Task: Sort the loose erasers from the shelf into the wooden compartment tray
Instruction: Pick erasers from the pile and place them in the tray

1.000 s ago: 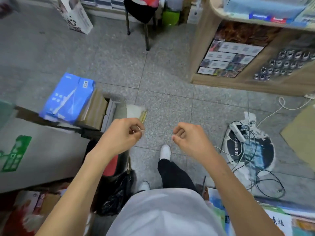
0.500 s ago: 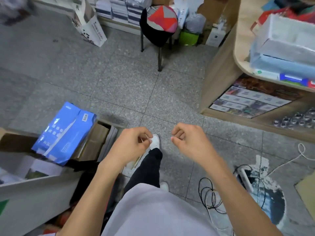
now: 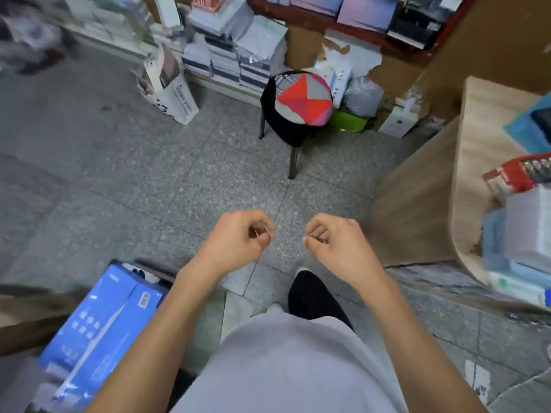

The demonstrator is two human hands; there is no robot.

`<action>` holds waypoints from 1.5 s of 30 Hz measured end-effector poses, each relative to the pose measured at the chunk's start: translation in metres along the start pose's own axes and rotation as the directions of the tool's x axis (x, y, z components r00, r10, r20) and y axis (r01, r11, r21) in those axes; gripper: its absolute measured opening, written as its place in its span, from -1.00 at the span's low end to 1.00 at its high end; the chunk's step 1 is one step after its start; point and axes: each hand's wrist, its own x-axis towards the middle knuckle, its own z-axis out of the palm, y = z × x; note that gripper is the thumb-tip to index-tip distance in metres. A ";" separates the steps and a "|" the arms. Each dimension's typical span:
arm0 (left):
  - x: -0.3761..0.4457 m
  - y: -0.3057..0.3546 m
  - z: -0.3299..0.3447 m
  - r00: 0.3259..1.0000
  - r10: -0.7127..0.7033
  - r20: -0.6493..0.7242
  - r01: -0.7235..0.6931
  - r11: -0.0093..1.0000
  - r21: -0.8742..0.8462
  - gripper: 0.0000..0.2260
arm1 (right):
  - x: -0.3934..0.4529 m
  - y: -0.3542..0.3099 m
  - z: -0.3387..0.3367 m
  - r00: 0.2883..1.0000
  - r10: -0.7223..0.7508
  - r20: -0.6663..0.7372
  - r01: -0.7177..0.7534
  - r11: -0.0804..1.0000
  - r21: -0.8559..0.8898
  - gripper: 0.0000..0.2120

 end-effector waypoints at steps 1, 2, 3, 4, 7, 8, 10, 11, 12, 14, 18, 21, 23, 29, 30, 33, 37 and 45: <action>0.020 0.001 -0.008 1.000 0.000 0.002 0.000 1.000 -0.003 -0.87 | 0.021 -0.002 -0.005 1.000 -0.004 0.003 0.004 1.000 0.000 -0.93; 0.041 0.001 -0.017 1.000 -0.003 0.001 0.003 1.000 -0.001 -0.86 | 0.042 -0.003 -0.011 1.000 -0.009 0.003 0.009 1.000 0.002 -0.93; 0.062 0.002 -0.026 1.000 -0.006 -0.006 0.006 1.000 0.003 -0.84 | 0.064 -0.004 -0.016 1.000 -0.012 0.002 0.012 1.000 0.009 -0.93; 0.084 0.002 -0.036 1.000 -0.012 -0.013 0.012 1.000 0.008 -0.82 | 0.087 -0.005 -0.023 1.000 -0.016 -0.004 0.016 1.000 0.021 -0.93; 0.146 0.007 -0.072 0.999 -0.019 -0.033 0.020 0.999 0.040 -0.86 | 0.156 -0.010 -0.044 0.999 -0.037 -0.025 0.038 0.997 0.062 -0.94; 0.166 0.009 -0.085 0.999 -0.026 -0.048 0.028 0.999 0.044 -0.87 | 0.181 -0.014 -0.052 0.998 -0.048 -0.029 0.050 0.996 0.076 -0.94; 0.204 0.013 -0.114 0.996 -0.030 -0.085 0.032 0.999 0.028 -0.85 | 0.233 -0.023 -0.069 0.996 -0.079 -0.030 0.081 0.992 0.094 -0.94; 0.223 0.014 -0.128 0.995 -0.028 -0.099 0.031 0.999 0.025 -0.84 | 0.258 -0.029 -0.077 0.995 -0.092 -0.030 0.094 0.991 0.096 -0.94; 0.240 0.014 -0.142 0.993 -0.034 -0.112 0.036 0.999 0.017 -0.85 | 0.281 -0.037 -0.085 0.994 -0.104 -0.025 0.106 0.989 0.100 -0.93; 0.277 0.010 -0.170 0.987 -0.056 -0.152 0.054 0.998 -0.020 -0.88 | 0.332 -0.054 -0.097 0.993 -0.115 -0.013 0.116 0.988 0.107 -0.93; 0.327 0.004 -0.204 0.985 -0.064 -0.162 0.056 0.997 -0.054 -0.91 | 0.393 -0.077 -0.112 0.988 -0.150 -0.032 0.152 0.985 0.084 -0.93; 0.387 -0.015 -0.246 0.986 -0.055 -0.159 0.044 0.997 -0.068 -0.92 | 0.459 -0.103 -0.116 0.988 -0.155 -0.024 0.156 0.984 0.088 -0.91; 0.427 -0.028 -0.277 0.987 -0.024 -0.161 0.015 0.998 -0.058 -0.91 | 0.502 -0.123 -0.119 0.989 -0.145 -0.030 0.147 0.986 0.075 -0.92; 0.527 -0.053 -0.384 0.984 0.087 -0.157 -0.098 0.993 -0.064 -0.82 | 0.614 -0.186 -0.139 0.993 -0.052 -0.107 0.064 0.992 0.108 -0.93; 0.539 -0.053 -0.395 0.979 0.107 -0.171 -0.117 0.992 -0.053 -0.79 | 0.624 -0.193 -0.144 0.991 -0.050 -0.126 0.064 0.991 0.114 -0.93; 0.590 -0.059 -0.434 0.980 0.134 -0.145 -0.147 0.986 -0.082 -0.82 | 0.667 -0.213 -0.155 0.982 -0.027 -0.186 0.051 0.991 0.128 -0.95; 0.655 -0.056 -0.464 0.980 0.161 -0.117 -0.179 0.970 -0.167 -0.85 | 0.722 -0.227 -0.175 0.975 0.002 -0.224 0.027 0.992 0.125 -0.96; 0.776 -0.035 -0.505 0.974 0.199 -0.104 -0.212 0.968 -0.135 -0.88 | 0.842 -0.226 -0.219 0.955 0.001 -0.296 0.048 0.986 0.158 -0.83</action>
